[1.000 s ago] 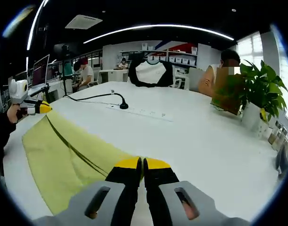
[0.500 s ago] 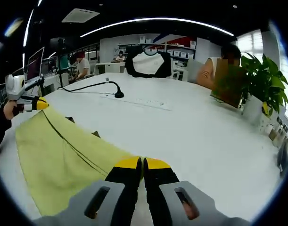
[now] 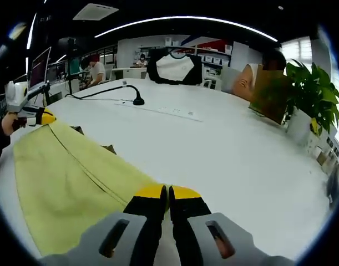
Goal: Fold the garment on the visible template until the final outline fits inside the template.
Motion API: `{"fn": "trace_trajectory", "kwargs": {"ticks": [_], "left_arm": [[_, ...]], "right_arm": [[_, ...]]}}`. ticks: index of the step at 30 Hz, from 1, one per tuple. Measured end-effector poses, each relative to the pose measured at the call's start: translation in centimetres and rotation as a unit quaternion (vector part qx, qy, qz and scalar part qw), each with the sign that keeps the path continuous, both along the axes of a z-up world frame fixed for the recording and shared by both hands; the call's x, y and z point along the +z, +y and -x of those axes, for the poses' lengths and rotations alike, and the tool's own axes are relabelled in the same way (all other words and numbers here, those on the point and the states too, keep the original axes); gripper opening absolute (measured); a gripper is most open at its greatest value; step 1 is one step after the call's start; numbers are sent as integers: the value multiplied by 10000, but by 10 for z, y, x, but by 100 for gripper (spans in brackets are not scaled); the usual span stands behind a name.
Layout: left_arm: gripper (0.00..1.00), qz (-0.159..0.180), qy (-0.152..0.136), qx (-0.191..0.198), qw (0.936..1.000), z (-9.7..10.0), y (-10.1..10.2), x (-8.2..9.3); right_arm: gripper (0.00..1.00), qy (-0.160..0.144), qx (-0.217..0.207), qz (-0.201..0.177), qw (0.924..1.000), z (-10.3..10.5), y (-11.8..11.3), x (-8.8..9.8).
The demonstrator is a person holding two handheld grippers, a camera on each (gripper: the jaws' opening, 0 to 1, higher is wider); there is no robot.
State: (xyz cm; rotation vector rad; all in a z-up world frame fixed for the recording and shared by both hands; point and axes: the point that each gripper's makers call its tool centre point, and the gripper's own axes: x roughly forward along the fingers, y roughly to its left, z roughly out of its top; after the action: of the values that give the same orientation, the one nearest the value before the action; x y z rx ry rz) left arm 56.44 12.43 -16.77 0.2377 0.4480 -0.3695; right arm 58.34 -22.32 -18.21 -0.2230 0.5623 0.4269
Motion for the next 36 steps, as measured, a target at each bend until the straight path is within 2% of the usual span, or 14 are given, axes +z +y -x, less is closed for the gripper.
{"fn": "trace_trajectory", "kwargs": {"ticks": [7, 9, 10, 12, 14, 18, 20, 23, 26, 27, 29, 31, 34, 36], "left_arm": [[5, -10, 5, -49, 10000, -4, -2, 1], [5, -153, -217, -175, 9995, -5, -4, 9], [5, -221, -273, -227, 9991, -4, -5, 13], [6, -248, -344, -217, 9989, -4, -5, 19], [7, -285, -392, -247, 9985, -5, -6, 23], [13, -727, -593, -364, 9949, -5, -2, 32], [16, -788, -657, -432, 9938, -3, -2, 37], [21, -1115, -687, -622, 9894, 2, 1, 43], [26, -1455, -855, -1003, 9805, 6, -3, 49], [28, -1482, -893, -1144, 9783, 9, -5, 51], [27, -1431, -883, -1183, 9786, 13, -5, 52], [29, -1599, -890, -1238, 9753, 15, -2, 51], [30, -2046, -887, -1465, 9638, 19, 0, 44], [30, -2259, -895, -1629, 9562, 22, -2, 40]], "right_arm": [[2, -30, 105, 63, 9999, -1, 0, 0], [2, -148, 244, 64, 9996, -2, 2, 4], [4, -330, 379, 312, 9982, -4, -1, 8], [10, -594, 284, 585, 9961, -9, -10, 15], [11, -586, 214, 494, 9968, -10, -15, 19], [14, -720, 318, 615, 9950, -10, -23, 29], [19, -825, 459, 764, 9926, -8, -25, 34], [22, -831, 761, 853, 9900, -2, -22, 37], [27, -866, 1197, 1184, 9819, 5, -19, 39], [29, -941, 1367, 1420, 9759, 8, -19, 39], [33, -1010, 1573, 1757, 9665, 13, -19, 39], [36, -1071, 1848, 1925, 9578, 20, -13, 39], [37, -1441, 2339, 2265, 9345, 27, -2, 44], [39, -1382, 2484, 2431, 9274, 33, 0, 40]]}}
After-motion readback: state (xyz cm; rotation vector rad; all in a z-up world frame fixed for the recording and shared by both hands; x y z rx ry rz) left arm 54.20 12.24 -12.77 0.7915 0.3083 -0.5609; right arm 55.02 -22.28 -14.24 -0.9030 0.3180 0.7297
